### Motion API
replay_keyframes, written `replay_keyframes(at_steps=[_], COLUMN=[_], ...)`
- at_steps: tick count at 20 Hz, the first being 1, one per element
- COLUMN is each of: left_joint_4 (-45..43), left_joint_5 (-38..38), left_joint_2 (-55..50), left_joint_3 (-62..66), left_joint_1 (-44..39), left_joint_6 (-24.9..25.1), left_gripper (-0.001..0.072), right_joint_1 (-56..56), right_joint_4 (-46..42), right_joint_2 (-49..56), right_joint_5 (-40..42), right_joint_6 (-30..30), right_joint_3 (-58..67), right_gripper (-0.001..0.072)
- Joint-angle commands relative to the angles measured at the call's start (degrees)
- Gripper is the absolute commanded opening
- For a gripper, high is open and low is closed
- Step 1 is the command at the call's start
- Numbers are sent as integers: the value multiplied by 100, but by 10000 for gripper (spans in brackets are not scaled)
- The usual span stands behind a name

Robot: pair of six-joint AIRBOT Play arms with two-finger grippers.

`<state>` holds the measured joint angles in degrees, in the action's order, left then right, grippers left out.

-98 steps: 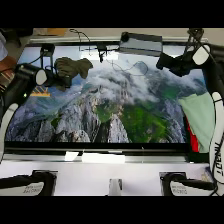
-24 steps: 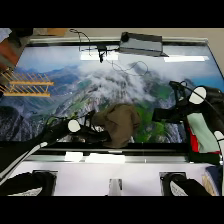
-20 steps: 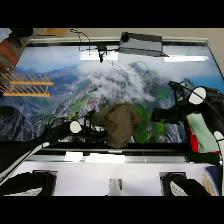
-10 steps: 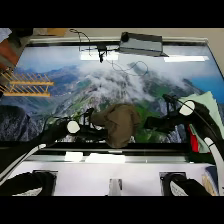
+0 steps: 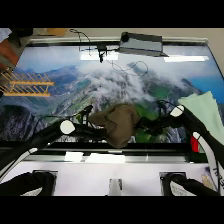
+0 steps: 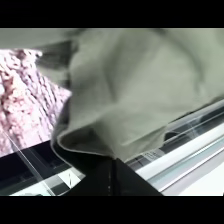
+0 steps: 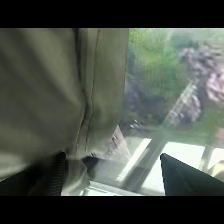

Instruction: Fold the shirts.

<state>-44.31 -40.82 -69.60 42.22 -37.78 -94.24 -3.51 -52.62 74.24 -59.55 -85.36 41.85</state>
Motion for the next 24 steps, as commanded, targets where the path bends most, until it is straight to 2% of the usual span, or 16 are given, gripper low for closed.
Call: replay_keyframes(at_steps=[1, 5, 6, 9, 10, 12, 15, 17, 21, 24], left_joint_4=[-116, -131, -136, -138, -186, -308, -844, -1080, -1576, -1600], left_joint_5=[-42, -59, -59, -55, -59, -68, -127, -129, -127, -107], left_joint_2=[173, 205, 205, 227, 249, 345, 557, 706, 962, 1165], left_joint_3=[4, 4, 4, 7, 20, 85, 356, 610, 1425, 2271], left_joint_1=[2, 2, 2, 2, 2, 2, 4, 4, 109, 426], left_joint_6=[9, 9, 9, 11, 11, 11, 7, 7, -11, 70], left_gripper=[28, 27, 27, 28, 28, 27, 27, 27, 27, 27], right_joint_1=[-4, -4, -4, -4, -2, 13, 15, 15, 13, 13], right_joint_4=[507, 918, 1069, 1462, 1526, 1340, 387, -186, -1064, -1217], right_joint_2=[407, 621, 686, 826, 820, 688, 81, -457, -1633, -2396], right_joint_5=[157, 352, 380, 417, 396, 282, -2, -503, -1241, -1202], right_joint_6=[166, 160, 162, 278, 474, 866, 914, 1062, 933, 769], right_joint_3=[-13, -13, -13, -13, -9, 48, 354, 787, 1853, 2601], right_gripper=[514, 488, 451, 60, 25, 24, 24, 24, 24, 25])
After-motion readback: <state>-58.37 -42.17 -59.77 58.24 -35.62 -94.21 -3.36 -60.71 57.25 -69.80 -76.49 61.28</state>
